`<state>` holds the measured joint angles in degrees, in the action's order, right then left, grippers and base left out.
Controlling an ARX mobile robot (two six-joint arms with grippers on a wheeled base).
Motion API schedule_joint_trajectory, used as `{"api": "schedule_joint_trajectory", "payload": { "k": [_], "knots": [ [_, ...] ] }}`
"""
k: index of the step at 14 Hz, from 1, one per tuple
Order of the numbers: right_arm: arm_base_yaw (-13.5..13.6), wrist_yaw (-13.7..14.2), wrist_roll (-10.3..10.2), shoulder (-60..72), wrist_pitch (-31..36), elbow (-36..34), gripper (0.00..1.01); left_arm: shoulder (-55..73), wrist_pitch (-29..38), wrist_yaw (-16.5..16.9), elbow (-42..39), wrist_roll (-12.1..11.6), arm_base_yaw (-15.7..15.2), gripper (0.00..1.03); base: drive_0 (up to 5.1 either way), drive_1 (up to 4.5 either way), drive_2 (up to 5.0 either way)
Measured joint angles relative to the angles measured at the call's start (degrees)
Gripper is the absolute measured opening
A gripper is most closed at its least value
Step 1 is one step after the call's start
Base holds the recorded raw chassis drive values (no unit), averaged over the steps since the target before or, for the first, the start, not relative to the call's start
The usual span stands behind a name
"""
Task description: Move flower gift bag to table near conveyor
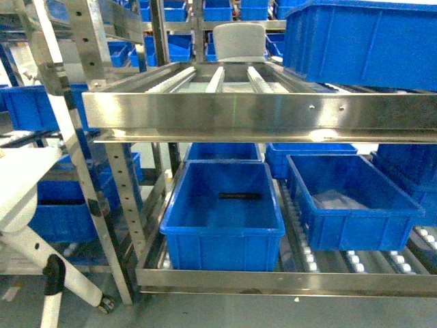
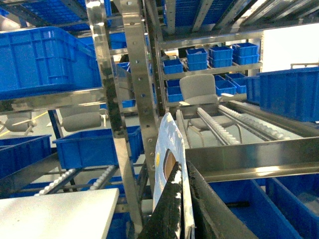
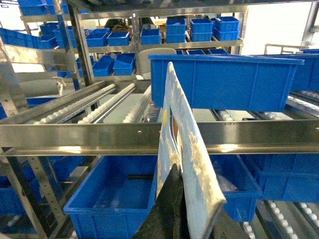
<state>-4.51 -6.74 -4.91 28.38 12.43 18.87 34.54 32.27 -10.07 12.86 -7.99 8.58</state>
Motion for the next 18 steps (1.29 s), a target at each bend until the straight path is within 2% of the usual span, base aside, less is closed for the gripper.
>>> {"api": "schedule_joint_trajectory", "payload": {
  "k": [18],
  "knots": [
    [0.0,0.0,0.0,0.04,-0.02,0.0,0.02,-0.04,-0.02,0.0,0.0,0.0,0.0,0.02,-5.0,2.45,2.5]
  ]
}}
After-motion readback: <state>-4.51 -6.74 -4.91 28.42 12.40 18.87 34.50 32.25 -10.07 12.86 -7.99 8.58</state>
